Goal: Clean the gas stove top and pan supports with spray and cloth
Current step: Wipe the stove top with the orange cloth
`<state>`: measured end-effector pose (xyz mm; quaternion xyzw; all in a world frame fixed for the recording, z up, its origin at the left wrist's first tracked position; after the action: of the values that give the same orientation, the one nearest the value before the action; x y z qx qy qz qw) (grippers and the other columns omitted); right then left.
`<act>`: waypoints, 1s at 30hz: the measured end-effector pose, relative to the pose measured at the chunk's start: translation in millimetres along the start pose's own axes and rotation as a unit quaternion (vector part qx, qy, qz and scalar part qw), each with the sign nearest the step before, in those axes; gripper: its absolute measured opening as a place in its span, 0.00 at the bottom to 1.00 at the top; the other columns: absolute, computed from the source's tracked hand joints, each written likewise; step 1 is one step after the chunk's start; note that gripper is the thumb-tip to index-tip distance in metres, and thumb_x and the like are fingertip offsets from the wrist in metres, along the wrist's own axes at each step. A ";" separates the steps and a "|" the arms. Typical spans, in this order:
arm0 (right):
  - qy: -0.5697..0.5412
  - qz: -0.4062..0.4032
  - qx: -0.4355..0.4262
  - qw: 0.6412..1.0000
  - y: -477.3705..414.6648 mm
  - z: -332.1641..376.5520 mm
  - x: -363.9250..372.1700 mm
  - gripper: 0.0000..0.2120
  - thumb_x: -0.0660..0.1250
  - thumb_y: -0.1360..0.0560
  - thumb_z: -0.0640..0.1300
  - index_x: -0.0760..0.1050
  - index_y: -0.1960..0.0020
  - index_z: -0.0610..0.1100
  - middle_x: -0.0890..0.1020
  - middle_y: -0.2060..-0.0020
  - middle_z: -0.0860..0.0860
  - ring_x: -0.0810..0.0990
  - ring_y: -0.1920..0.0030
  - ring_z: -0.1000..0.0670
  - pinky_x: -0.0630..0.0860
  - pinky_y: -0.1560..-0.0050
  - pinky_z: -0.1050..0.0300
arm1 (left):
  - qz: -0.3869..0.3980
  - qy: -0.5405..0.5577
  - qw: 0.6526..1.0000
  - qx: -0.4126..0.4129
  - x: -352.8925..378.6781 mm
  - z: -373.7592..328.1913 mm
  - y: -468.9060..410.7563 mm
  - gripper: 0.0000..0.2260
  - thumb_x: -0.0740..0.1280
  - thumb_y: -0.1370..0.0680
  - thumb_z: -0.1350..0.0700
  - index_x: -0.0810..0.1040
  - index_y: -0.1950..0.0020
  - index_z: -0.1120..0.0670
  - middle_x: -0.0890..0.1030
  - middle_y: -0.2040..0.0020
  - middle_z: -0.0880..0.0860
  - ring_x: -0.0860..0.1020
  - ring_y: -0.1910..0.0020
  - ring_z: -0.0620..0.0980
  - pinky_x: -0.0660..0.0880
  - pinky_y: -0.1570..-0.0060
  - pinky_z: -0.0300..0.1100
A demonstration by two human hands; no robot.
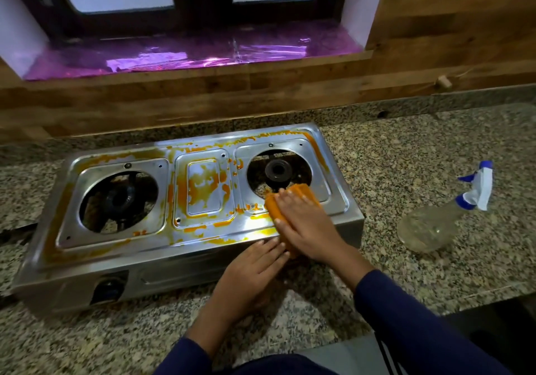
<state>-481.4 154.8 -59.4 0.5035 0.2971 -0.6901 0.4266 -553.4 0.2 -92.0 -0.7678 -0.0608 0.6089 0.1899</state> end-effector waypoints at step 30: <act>0.005 -0.009 -0.049 0.999 -44.1 56.8 24.3 0.29 0.47 0.19 0.55 0.60 0.22 0.42 0.63 0.23 0.45 0.59 0.23 0.47 0.50 0.23 0.52 | -0.007 -0.033 0.999 -0.014 -7.0 39.2 56.3 0.22 0.56 0.22 0.62 0.70 0.27 0.60 0.67 0.26 0.57 0.64 0.25 0.55 0.60 0.27 0.51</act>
<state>-548.7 120.4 -65.3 0.4827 0.3372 -0.6763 0.4427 -600.5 -45.3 -113.5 -0.7495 -0.0809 0.6316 0.1808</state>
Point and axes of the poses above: each hand's wrist, its own y-axis away from the middle knuckle, its own x-axis out of the palm, z = x × y, the point moved 4 cm from there along -y, towards the middle knuckle
